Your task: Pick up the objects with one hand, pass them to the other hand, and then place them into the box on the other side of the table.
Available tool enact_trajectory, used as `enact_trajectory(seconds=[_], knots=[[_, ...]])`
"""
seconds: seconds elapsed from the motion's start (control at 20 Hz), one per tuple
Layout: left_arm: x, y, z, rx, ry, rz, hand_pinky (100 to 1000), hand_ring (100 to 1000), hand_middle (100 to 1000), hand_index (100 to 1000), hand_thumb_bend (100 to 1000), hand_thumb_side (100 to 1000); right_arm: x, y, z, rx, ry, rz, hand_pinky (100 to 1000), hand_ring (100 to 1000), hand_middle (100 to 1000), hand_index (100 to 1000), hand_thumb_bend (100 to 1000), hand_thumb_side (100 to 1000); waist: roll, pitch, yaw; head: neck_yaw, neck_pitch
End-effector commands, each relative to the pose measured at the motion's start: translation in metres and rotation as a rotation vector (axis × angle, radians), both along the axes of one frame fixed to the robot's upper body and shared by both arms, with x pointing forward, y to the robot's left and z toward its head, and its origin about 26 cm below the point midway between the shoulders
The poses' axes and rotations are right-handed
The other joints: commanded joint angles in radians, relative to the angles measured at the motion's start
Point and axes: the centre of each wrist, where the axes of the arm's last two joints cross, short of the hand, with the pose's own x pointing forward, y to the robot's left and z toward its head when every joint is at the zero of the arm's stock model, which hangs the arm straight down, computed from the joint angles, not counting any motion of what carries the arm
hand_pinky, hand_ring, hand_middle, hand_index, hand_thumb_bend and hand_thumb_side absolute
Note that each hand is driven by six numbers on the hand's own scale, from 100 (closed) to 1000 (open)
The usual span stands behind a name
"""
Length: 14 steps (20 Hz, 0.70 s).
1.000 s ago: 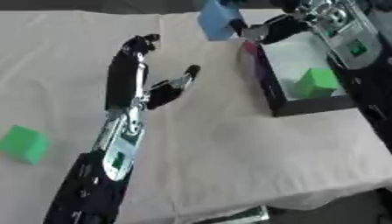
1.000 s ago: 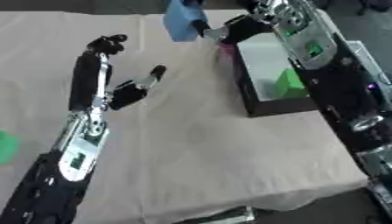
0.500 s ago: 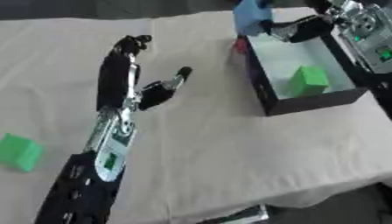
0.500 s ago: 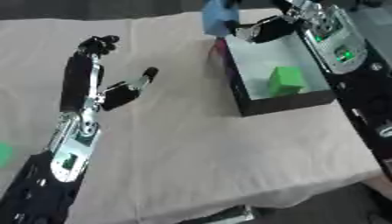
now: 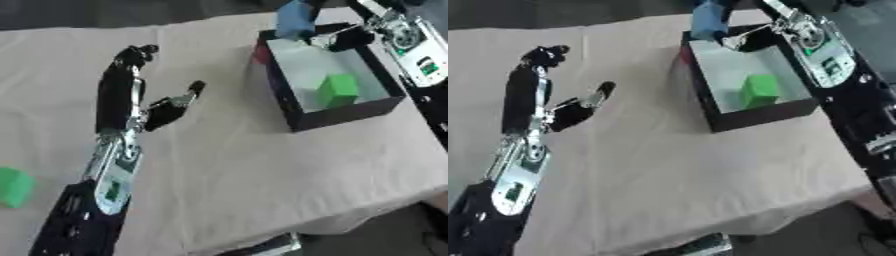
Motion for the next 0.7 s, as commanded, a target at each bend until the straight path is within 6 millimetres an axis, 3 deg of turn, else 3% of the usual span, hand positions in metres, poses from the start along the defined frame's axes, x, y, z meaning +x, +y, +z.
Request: enact_trajectory(seconds=[0.05, 0.3, 0.7], knots=[[0.000, 0.001, 0.009, -0.006, -0.032, -0.001, 671, 665, 621, 792, 654, 581, -0.003, -0.024, 0.010, -0.031, -0.045, -0.099, 903, 702, 403, 483, 402, 100, -0.003, -0.028, 0.001, -0.008, -0.014], [0.000, 0.000, 0.008, -0.009, -0.031, -0.006, 671, 665, 620, 791, 655, 585, -0.001, -0.038, -0.005, -0.046, -0.041, -0.184, 899, 700, 401, 482, 412, 100, -0.005, -0.027, 0.002, -0.013, -0.017], [-0.001, 0.000, 0.009, -0.016, -0.032, -0.006, 670, 664, 619, 792, 660, 586, 0.000, -0.037, -0.007, -0.055, -0.053, -0.178, 900, 701, 402, 484, 409, 100, -0.005, -0.026, 0.008, -0.023, -0.012]])
